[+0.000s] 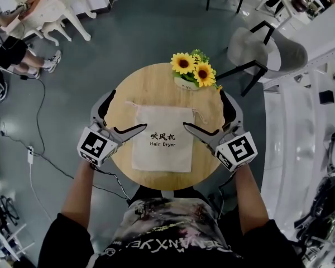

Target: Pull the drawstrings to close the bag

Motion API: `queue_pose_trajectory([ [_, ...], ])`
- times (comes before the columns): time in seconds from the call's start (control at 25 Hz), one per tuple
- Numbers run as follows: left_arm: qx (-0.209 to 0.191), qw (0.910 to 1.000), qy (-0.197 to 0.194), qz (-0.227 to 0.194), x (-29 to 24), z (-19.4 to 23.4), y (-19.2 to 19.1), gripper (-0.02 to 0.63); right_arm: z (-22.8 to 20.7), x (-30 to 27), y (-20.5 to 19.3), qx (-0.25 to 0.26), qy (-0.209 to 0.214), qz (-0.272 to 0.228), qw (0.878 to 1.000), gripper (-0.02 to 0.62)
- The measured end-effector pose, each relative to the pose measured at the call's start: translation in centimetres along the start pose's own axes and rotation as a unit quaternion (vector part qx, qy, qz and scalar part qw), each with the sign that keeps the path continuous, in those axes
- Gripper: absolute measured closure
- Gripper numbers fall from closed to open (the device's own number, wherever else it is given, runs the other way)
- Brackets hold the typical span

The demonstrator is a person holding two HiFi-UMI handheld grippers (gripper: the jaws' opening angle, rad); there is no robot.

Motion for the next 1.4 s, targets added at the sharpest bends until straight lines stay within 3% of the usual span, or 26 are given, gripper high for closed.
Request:
queue_pose_trajectory([
  [0.4, -0.026, 0.9974, -0.033, 0.058, -1.8, 1.5, -2.7, 0.023, -1.4, -1.4, -3.4, 0.02, 0.027, 0.048, 0.998, 0.012],
  [1.4, -0.032, 0.9813, -0.095, 0.165, -5.9, 3.6, -11.6, 0.025, -4.6, -3.2, -14.1, 0.03, 0.064, 0.161, 0.984, 0.058],
])
Point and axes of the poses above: the fingertips, and each gripper's own axes: x backward along the fingers, z to its left, y out of its top, the point moved 4 cm from there along x, backward along the fingers, and after that the axes turned 4 degrees about -y, right-handed, at the moved point
